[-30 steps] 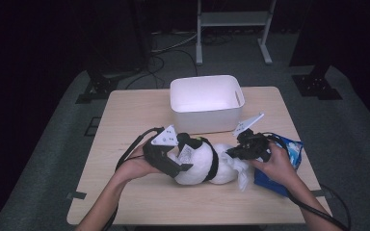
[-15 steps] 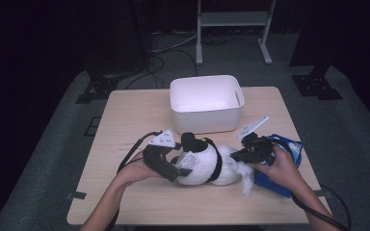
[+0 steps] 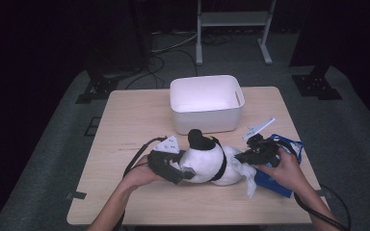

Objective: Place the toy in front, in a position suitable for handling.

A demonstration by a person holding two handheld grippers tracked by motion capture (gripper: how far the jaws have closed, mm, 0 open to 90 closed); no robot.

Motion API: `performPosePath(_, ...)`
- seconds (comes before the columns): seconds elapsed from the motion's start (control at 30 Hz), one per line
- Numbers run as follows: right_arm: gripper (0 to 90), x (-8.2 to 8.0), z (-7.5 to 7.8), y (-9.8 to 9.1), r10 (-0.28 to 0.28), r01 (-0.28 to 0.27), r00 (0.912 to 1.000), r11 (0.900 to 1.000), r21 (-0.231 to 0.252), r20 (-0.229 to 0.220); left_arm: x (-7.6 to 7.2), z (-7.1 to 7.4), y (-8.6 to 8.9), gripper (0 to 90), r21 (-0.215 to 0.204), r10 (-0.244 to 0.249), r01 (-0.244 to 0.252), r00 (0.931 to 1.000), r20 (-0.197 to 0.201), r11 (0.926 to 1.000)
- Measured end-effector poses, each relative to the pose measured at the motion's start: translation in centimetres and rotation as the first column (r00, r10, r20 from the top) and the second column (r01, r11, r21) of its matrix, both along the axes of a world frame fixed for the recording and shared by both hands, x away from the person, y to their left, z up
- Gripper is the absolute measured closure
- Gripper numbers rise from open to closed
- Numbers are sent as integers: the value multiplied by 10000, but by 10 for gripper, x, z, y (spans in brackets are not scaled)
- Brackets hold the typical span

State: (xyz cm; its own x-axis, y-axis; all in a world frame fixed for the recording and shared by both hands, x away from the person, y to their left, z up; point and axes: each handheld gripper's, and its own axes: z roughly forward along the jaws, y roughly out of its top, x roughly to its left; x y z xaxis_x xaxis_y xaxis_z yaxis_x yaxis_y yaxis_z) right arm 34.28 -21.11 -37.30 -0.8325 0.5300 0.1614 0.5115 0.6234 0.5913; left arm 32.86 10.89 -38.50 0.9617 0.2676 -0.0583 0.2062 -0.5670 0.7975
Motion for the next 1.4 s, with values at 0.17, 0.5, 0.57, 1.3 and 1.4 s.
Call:
performPosePath(0.17,878,-2,-1,-1,108,-98,9997,9989,448,-217,-1,12,0,241,111,-53,50,9996,271,9999)
performPosePath(0.5,878,-3,-14,10,542,-407,9946,9883,1471,-887,-9,47,5,243,56,1,-7,9937,1122,10000)
performPosePath(0.57,878,-3,-17,16,669,-512,9925,9875,1489,-1026,-11,52,3,244,51,-7,0,9923,1238,10000)
performPosePath(1.3,875,-1,21,13,867,-817,9957,9883,1290,-336,-10,57,-11,241,-198,-18,45,9911,1328,9998)
performPosePath(1.4,875,-1,30,6,771,-735,9969,9862,1481,-182,-9,57,-12,239,-181,-31,55,9915,1301,9998)
